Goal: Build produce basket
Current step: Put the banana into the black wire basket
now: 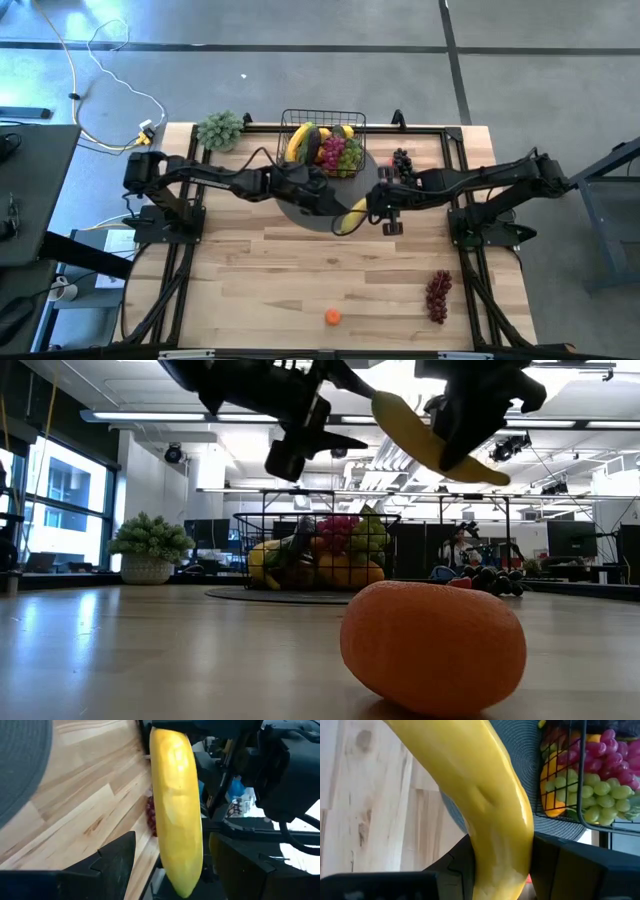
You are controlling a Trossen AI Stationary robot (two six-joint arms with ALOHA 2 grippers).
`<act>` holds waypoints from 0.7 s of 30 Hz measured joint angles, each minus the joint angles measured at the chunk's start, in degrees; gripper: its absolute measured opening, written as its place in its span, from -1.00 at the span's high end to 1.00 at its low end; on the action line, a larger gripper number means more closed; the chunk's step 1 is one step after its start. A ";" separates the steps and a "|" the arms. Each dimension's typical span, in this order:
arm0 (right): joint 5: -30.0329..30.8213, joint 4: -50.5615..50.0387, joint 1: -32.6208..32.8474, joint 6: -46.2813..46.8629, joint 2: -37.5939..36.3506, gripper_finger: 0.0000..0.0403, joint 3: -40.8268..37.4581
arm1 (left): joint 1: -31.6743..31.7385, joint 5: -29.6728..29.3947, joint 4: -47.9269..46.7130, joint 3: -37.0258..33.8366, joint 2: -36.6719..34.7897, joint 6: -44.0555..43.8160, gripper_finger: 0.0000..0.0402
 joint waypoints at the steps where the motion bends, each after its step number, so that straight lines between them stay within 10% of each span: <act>1: 0.02 0.00 -0.31 0.00 0.00 0.45 0.00 | 0.00 0.00 0.76 0.00 0.41 -0.29 -0.21; 21: 0.70 0.07 -1.42 2.16 5.64 0.45 0.00 | 1.80 1.63 1.66 0.00 4.19 0.65 -0.21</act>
